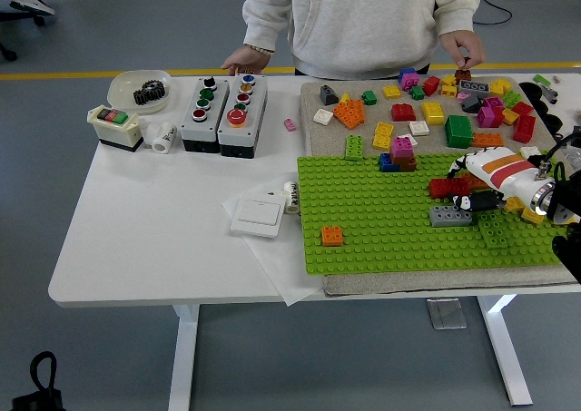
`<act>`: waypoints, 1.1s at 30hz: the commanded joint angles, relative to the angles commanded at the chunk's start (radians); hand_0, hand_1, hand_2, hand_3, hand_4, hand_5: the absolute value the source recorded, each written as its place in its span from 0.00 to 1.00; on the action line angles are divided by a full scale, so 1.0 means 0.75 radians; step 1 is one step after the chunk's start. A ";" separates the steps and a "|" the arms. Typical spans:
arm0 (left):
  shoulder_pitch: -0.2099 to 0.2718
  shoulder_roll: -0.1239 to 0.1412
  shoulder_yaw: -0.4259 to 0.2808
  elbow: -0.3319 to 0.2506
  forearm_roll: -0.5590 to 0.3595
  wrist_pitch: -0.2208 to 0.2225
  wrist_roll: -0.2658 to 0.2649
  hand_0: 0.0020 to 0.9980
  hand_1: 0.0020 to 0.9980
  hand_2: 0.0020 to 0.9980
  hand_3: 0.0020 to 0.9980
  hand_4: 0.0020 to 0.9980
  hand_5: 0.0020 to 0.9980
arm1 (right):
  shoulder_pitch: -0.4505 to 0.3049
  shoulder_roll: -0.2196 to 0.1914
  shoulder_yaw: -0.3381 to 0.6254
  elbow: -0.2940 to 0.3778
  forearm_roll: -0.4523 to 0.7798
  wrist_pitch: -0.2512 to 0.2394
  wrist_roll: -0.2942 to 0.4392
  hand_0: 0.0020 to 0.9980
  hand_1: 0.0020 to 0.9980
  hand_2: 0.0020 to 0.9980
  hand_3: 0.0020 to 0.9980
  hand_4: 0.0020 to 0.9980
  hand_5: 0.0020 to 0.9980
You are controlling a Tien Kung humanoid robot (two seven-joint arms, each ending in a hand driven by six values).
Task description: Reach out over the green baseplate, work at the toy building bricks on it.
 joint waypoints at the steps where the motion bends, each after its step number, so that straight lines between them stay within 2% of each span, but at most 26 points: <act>1: 0.001 0.000 -0.001 0.000 0.002 -0.001 0.000 0.77 0.77 0.77 0.61 0.68 0.60 | -0.001 0.000 -0.002 0.000 -0.002 -0.002 0.001 0.76 0.68 0.69 0.59 0.73 0.50; 21: 0.003 0.002 -0.009 -0.001 0.019 -0.007 0.000 0.77 0.77 0.77 0.61 0.69 0.60 | -0.001 -0.005 0.016 0.008 -0.029 -0.037 0.021 0.77 0.69 0.69 0.59 0.72 0.52; 22: 0.003 0.002 -0.009 -0.001 0.018 -0.006 0.000 0.77 0.77 0.77 0.61 0.68 0.60 | -0.001 -0.006 0.019 0.010 -0.032 -0.041 0.025 0.74 0.67 0.68 0.58 0.72 0.52; 27: 0.003 0.002 -0.008 0.000 0.017 -0.005 -0.001 0.77 0.77 0.77 0.61 0.68 0.60 | 0.000 -0.011 0.028 0.017 -0.035 -0.055 0.042 0.74 0.67 0.68 0.58 0.72 0.52; 28: 0.002 0.001 -0.009 0.000 0.018 -0.004 -0.001 0.77 0.77 0.77 0.61 0.69 0.60 | 0.001 -0.012 0.032 0.019 -0.040 -0.058 0.047 0.69 0.64 0.61 0.53 0.70 0.54; 33: 0.001 0.000 -0.010 0.001 0.021 -0.002 -0.002 0.77 0.77 0.77 0.61 0.69 0.60 | 0.003 -0.015 0.034 0.020 -0.042 -0.063 0.053 0.69 0.64 0.61 0.53 0.70 0.54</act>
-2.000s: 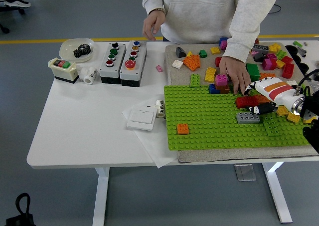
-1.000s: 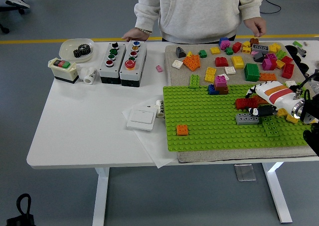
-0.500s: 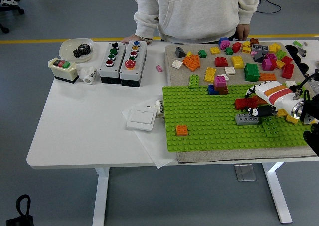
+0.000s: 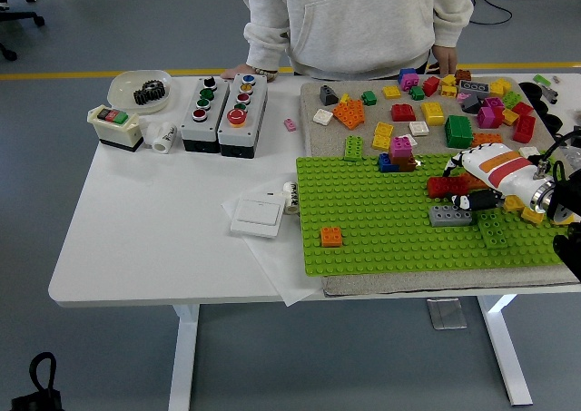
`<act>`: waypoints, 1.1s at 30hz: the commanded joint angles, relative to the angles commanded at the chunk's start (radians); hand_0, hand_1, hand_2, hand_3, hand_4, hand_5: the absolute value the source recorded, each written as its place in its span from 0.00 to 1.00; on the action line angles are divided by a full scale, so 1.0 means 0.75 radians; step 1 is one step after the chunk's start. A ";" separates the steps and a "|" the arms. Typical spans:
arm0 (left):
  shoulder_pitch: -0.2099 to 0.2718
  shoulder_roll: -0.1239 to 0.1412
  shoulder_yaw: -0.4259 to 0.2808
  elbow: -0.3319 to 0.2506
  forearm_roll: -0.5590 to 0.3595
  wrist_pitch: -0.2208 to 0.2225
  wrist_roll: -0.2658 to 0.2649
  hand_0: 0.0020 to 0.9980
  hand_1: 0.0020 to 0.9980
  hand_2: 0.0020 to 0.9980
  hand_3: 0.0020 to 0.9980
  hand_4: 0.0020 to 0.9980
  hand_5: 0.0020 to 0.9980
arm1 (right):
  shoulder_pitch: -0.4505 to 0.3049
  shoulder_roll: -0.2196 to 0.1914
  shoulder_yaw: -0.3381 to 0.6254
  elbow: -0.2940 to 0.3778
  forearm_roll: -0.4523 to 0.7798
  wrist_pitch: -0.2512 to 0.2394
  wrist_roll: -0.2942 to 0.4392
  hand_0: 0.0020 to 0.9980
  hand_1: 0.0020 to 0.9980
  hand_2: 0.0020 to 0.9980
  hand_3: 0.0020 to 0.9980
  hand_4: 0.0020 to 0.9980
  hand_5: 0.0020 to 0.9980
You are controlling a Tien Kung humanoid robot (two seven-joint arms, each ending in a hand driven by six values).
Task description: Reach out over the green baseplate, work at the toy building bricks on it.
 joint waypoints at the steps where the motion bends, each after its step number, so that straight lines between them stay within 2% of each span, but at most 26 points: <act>1: 0.000 0.000 0.000 0.000 0.000 0.001 0.000 0.77 0.77 0.77 0.61 0.69 0.60 | 0.000 -0.001 0.001 0.000 0.002 -0.001 0.002 0.68 0.62 0.60 0.52 0.70 0.54; 12: 0.001 -0.001 0.002 0.001 -0.003 0.005 0.000 0.76 0.77 0.77 0.61 0.69 0.60 | 0.002 -0.010 0.029 0.014 0.003 -0.023 0.026 0.66 0.61 0.60 0.52 0.69 0.54; 18: 0.002 0.000 0.003 0.002 -0.005 0.009 0.000 0.76 0.77 0.76 0.61 0.69 0.60 | 0.004 -0.019 0.049 0.027 -0.025 -0.008 0.019 0.64 0.61 0.60 0.52 0.69 0.53; 19: 0.003 0.000 0.002 0.003 -0.006 0.010 0.000 0.76 0.77 0.76 0.61 0.69 0.60 | 0.004 -0.021 0.059 0.030 -0.037 0.000 0.016 0.73 0.67 0.66 0.56 0.71 0.49; 24: 0.004 0.000 0.000 0.003 -0.004 0.011 0.001 0.76 0.77 0.76 0.61 0.69 0.60 | 0.008 -0.029 0.095 0.046 -0.108 0.019 0.018 0.73 0.67 0.66 0.56 0.71 0.49; 25: 0.004 -0.001 -0.001 0.003 -0.003 0.011 0.001 0.76 0.76 0.76 0.61 0.69 0.60 | 0.009 -0.029 0.098 0.047 -0.116 0.019 0.018 0.79 0.72 0.73 0.64 0.76 0.43; 30: 0.002 -0.001 -0.004 0.002 0.005 0.009 0.001 0.76 0.76 0.76 0.61 0.69 0.60 | 0.016 -0.028 0.112 0.052 -0.143 -0.008 0.021 0.79 0.72 0.73 0.64 0.76 0.43; 31: 0.002 -0.001 -0.004 0.002 0.006 0.009 0.001 0.76 0.76 0.76 0.61 0.69 0.60 | 0.017 -0.028 0.113 0.052 -0.145 -0.010 0.021 0.81 0.75 0.76 0.73 0.81 0.40; 33: 0.000 -0.001 -0.003 0.002 0.006 0.008 0.001 0.76 0.76 0.76 0.61 0.69 0.60 | 0.021 -0.025 0.111 0.048 -0.151 -0.012 0.015 0.81 0.75 0.76 0.73 0.81 0.40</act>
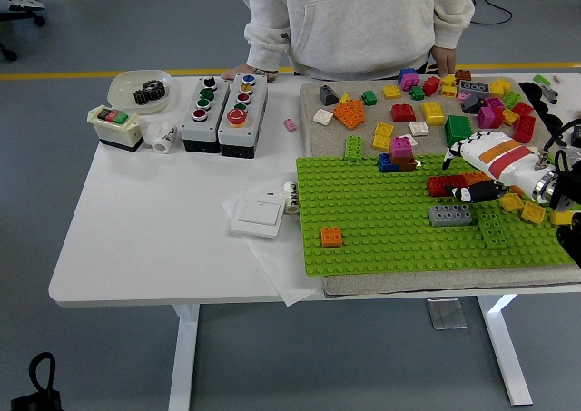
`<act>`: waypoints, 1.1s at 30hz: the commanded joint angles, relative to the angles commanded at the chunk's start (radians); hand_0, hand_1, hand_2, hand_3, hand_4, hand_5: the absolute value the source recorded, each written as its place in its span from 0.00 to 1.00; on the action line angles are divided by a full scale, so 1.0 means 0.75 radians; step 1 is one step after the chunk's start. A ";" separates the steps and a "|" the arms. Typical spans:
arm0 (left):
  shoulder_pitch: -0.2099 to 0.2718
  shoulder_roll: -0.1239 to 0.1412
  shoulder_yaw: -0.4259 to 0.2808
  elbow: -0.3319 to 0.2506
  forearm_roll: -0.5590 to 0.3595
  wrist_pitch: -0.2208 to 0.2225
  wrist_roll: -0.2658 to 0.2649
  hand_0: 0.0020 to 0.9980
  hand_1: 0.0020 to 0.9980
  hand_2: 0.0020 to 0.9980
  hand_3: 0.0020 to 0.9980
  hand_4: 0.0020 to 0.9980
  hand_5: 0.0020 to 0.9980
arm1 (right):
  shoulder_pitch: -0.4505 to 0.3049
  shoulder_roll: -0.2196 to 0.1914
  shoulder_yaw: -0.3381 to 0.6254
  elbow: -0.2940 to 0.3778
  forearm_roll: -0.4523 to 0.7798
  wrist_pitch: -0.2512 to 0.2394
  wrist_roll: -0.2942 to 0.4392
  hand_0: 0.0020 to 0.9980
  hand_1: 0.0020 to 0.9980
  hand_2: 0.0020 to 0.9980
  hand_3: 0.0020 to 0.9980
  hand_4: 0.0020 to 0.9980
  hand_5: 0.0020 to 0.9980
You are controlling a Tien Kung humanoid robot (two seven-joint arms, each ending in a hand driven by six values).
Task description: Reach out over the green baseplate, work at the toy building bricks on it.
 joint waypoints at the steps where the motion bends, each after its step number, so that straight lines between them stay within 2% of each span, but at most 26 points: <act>1: -0.001 0.000 0.000 0.000 0.001 0.000 0.000 0.76 0.76 0.76 0.61 0.69 0.60 | 0.002 0.002 -0.003 -0.004 0.001 0.000 -0.004 0.81 0.75 0.76 0.73 0.81 0.40; 3: -0.003 0.000 0.001 -0.001 0.001 -0.001 0.000 0.76 0.76 0.76 0.61 0.69 0.60 | 0.003 0.006 -0.008 -0.009 0.004 0.002 -0.011 0.81 0.75 0.76 0.73 0.81 0.40; 4: -0.003 0.000 0.001 -0.001 0.001 -0.001 0.000 0.77 0.77 0.76 0.61 0.69 0.60 | 0.003 0.008 -0.010 -0.011 0.004 0.003 -0.014 0.81 0.75 0.77 0.76 0.82 0.39; 10: -0.006 0.001 0.000 -0.003 0.007 -0.004 0.001 0.76 0.77 0.76 0.61 0.69 0.60 | 0.003 0.025 -0.054 -0.035 0.030 0.025 -0.033 0.82 0.75 0.77 0.77 0.83 0.40; 21: -0.014 0.001 -0.004 -0.007 0.025 -0.011 0.003 0.76 0.77 0.76 0.61 0.69 0.60 | 0.013 0.036 -0.109 -0.067 0.090 0.033 -0.066 0.81 0.75 0.77 0.76 0.80 0.41; 22: -0.017 0.001 -0.004 -0.007 0.025 -0.011 0.003 0.76 0.77 0.77 0.61 0.69 0.60 | 0.016 0.035 -0.118 -0.071 0.100 0.037 -0.067 0.79 0.74 0.75 0.73 0.78 0.43; 33: -0.039 0.001 0.001 -0.007 0.016 -0.006 0.003 0.77 0.77 0.76 0.61 0.69 0.60 | 0.040 0.035 -0.193 -0.081 0.154 0.064 -0.069 0.79 0.73 0.74 0.73 0.80 0.42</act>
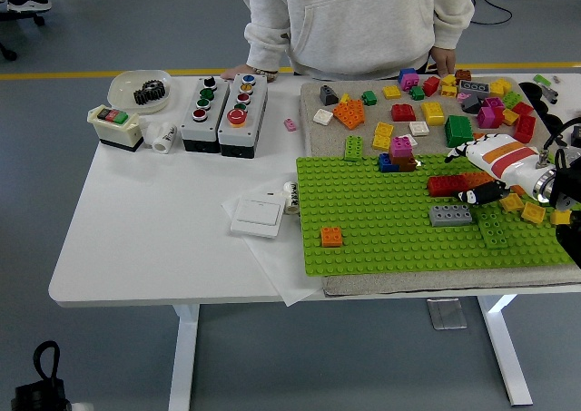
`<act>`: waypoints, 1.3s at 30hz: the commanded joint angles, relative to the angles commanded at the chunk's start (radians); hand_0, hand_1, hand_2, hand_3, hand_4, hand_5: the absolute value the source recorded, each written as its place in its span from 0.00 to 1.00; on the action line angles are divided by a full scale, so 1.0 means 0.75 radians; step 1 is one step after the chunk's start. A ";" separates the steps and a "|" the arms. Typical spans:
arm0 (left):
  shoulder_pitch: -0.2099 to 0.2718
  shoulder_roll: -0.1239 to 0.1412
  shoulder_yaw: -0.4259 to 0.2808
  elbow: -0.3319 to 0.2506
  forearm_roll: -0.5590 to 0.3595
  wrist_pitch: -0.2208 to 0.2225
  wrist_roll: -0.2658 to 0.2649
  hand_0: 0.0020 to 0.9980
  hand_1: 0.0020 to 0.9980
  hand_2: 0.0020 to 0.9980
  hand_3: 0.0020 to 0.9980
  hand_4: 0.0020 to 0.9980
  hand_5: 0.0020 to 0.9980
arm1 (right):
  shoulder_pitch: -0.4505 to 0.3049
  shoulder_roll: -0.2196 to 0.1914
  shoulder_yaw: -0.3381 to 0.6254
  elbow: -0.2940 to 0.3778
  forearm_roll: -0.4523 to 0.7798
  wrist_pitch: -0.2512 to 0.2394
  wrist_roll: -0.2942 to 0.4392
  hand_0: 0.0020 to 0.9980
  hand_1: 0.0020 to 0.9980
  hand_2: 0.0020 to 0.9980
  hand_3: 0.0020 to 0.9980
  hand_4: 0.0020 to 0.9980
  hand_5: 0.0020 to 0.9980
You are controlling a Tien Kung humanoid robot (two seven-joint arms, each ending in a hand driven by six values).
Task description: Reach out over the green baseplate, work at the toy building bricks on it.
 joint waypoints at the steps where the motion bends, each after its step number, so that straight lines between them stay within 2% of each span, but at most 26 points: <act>1: -0.002 0.000 0.001 0.000 -0.001 0.000 0.000 0.77 0.77 0.76 0.61 0.69 0.60 | 0.000 0.001 -0.006 0.000 0.004 0.003 0.001 0.78 0.71 0.73 0.71 0.79 0.42; 22: -0.018 -0.007 0.003 -0.002 0.003 0.003 0.000 0.77 0.77 0.77 0.61 0.69 0.60 | -0.014 0.007 -0.072 -0.022 0.067 0.017 -0.011 0.77 0.71 0.73 0.69 0.79 0.43; 36: -0.014 -0.007 0.003 -0.001 0.004 0.007 0.000 0.77 0.77 0.77 0.61 0.69 0.60 | -0.016 0.013 -0.056 -0.012 0.041 0.013 -0.005 0.76 0.71 0.73 0.68 0.78 0.44; 37: -0.014 -0.007 0.003 -0.001 0.004 0.007 0.001 0.77 0.77 0.77 0.61 0.69 0.60 | -0.016 0.013 -0.054 -0.010 0.038 0.012 -0.004 0.73 0.68 0.72 0.67 0.78 0.44; 39: -0.014 -0.006 0.003 -0.001 0.004 0.007 0.001 0.77 0.77 0.77 0.61 0.69 0.60 | -0.015 0.013 -0.054 -0.008 0.034 0.009 -0.002 0.73 0.68 0.72 0.67 0.78 0.44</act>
